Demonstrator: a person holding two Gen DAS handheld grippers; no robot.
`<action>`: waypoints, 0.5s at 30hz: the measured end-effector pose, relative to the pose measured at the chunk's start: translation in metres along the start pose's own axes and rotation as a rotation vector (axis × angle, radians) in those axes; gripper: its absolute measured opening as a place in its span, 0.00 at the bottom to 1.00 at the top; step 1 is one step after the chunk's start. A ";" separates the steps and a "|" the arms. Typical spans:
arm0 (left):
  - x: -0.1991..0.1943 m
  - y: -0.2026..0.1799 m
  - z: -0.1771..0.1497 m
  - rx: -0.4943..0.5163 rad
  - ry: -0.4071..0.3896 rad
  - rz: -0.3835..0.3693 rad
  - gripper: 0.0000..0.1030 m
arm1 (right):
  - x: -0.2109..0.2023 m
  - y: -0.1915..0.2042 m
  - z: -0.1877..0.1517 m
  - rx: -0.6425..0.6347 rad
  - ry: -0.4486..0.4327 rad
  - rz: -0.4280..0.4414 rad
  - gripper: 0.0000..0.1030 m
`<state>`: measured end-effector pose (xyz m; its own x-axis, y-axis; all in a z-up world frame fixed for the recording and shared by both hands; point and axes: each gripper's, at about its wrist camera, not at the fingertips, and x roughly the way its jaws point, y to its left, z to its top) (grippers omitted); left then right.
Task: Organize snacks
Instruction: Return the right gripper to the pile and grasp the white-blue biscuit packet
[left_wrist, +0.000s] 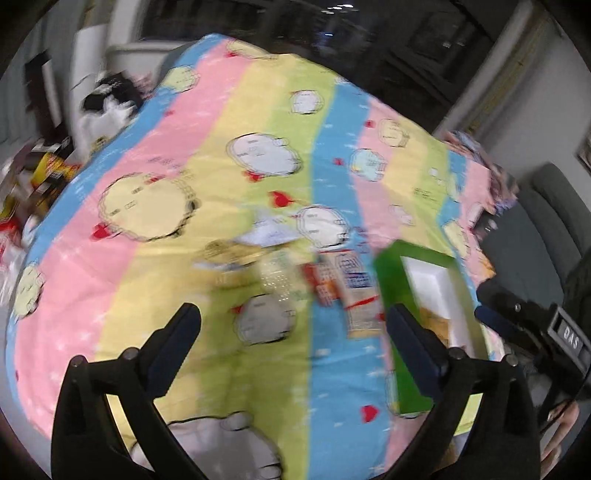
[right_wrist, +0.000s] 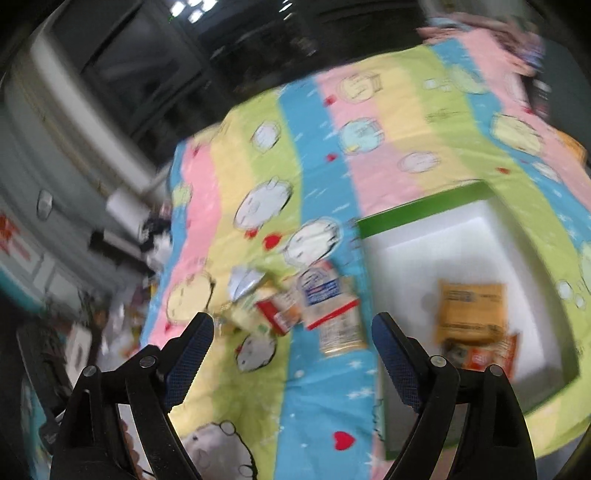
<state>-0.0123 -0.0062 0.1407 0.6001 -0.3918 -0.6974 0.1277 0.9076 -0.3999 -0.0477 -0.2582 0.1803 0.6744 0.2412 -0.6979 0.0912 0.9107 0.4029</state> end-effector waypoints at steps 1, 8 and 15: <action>0.000 0.009 -0.001 -0.014 0.005 0.012 0.98 | 0.014 0.010 0.003 -0.032 0.036 -0.006 0.85; 0.011 0.049 -0.014 -0.063 0.053 0.064 0.98 | 0.122 0.042 0.022 -0.233 0.317 -0.179 0.67; 0.036 0.048 -0.019 -0.033 0.102 0.062 0.98 | 0.189 0.033 0.031 -0.315 0.466 -0.322 0.67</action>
<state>0.0006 0.0205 0.0852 0.5227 -0.3501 -0.7774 0.0663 0.9257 -0.3723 0.1058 -0.1928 0.0804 0.2543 -0.0049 -0.9671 -0.0313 0.9994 -0.0133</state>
